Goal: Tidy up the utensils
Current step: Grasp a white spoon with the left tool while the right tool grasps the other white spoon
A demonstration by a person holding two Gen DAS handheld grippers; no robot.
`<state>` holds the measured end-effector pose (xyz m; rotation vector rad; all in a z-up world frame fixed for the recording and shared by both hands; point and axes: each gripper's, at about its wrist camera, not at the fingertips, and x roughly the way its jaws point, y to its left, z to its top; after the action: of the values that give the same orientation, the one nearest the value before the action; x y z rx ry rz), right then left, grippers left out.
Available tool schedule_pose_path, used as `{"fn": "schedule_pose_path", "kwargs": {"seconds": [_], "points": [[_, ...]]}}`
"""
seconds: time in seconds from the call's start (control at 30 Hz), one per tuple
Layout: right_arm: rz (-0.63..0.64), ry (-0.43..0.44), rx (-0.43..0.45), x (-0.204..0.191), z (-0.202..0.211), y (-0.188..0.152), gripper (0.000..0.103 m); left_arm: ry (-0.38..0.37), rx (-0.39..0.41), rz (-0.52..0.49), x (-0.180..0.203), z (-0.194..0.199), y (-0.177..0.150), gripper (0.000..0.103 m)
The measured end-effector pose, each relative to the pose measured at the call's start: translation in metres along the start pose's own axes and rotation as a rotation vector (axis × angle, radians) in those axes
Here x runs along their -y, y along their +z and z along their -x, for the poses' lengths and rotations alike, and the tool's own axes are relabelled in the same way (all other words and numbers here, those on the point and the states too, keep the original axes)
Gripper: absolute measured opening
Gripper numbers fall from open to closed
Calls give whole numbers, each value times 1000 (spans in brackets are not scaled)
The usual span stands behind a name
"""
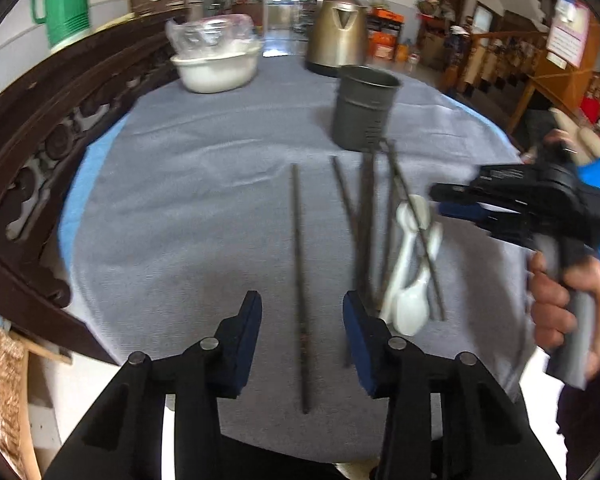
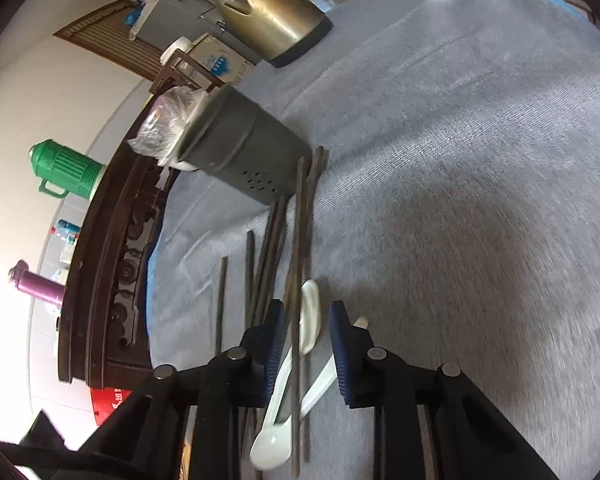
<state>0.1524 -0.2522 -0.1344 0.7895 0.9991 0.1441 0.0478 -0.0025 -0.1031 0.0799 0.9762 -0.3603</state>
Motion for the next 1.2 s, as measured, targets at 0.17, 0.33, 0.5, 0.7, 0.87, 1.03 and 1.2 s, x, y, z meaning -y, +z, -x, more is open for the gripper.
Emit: {"fn": "schedule_pose_path", "kwargs": {"seconds": [0.17, 0.33, 0.5, 0.7, 0.87, 1.03, 1.2], "points": [[-7, 27, -39, 4, -22, 6, 11, -179, -69, -19, 12, -5, -2, 44], [41, -19, -9, 0, -23, 4, 4, -289, -135, -50, 32, -14, -5, 25], [33, -16, 41, 10, -8, 6, 3, -359, -215, -26, 43, -35, -9, 18], [39, 27, 105, 19, 19, 4, 7, -335, -266, 22, 47, -62, -4, 18], [9, 90, 128, 32, 31, -3, 8, -360, -312, 109, 39, -76, 1, 20], [1, 131, 121, 37, 23, -11, 8, -397, -313, 187, 29, -81, 3, 34], [49, 180, 135, 34, 18, -19, 8, -421, -299, 261, 20, -80, 2, 37]]}}
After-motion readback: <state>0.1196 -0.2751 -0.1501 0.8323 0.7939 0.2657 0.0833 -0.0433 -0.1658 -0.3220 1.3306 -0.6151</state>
